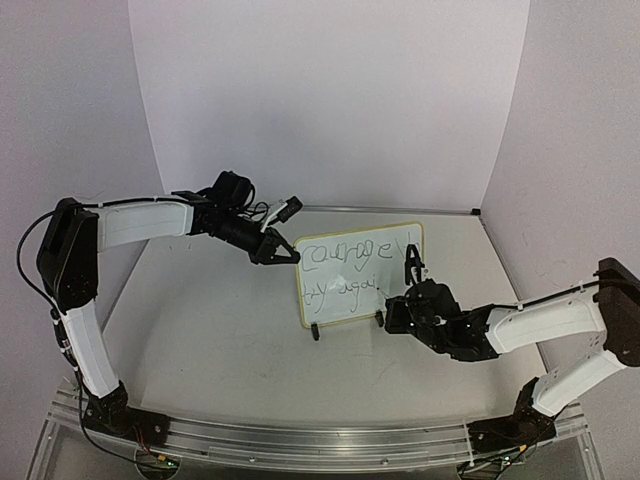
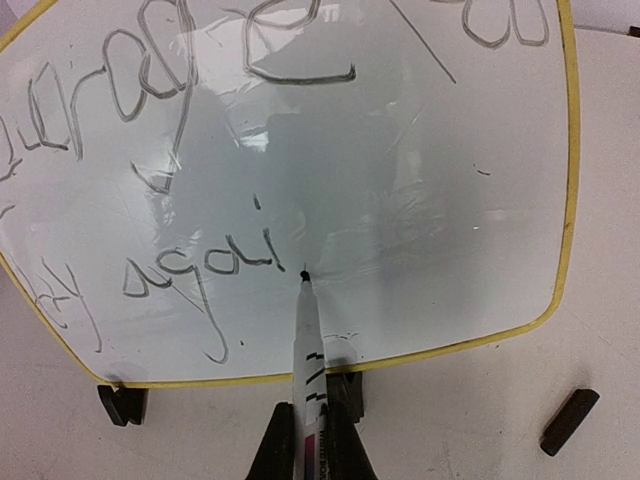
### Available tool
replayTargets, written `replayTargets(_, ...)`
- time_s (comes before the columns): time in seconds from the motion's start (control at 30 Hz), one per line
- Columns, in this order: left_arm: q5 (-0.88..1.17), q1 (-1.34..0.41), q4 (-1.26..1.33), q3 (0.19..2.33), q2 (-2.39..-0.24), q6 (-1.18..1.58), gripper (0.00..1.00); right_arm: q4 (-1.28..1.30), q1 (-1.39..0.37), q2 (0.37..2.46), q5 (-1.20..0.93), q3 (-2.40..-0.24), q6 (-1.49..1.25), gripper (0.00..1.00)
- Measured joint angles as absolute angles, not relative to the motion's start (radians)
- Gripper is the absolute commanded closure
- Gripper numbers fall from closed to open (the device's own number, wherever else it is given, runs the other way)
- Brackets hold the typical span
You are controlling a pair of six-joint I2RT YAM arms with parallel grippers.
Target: Write a sentence on the whiteboard
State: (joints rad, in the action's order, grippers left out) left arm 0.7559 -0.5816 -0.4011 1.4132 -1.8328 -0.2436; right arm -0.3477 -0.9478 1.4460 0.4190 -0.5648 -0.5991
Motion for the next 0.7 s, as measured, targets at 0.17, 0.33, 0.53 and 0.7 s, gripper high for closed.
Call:
replayTargets(0.17,0.756,-0.582,-0.401,1.413,-1.833,-0.243,1.00,-0.346,-0.948,1.445,0.422,-0.567,-0.593,1.00)
replayTargets(0.33,0.756,-0.582,-0.401,1.413,-1.833,-0.244,1.00,-0.341,-0.948,1.433,0.432,-0.578,-0.575,1.00)
replayTargets(0.53,0.756,-0.582,-0.401,1.413,-1.833,-0.244,1.00,-0.345,-0.948,1.423,0.449,-0.603,-0.557,1.00)
replayTargets(0.7,0.756,-0.582,-0.401,1.413,-1.833,-0.244,1.00,-0.343,-0.948,1.423,0.459,-0.605,-0.554,1.00)
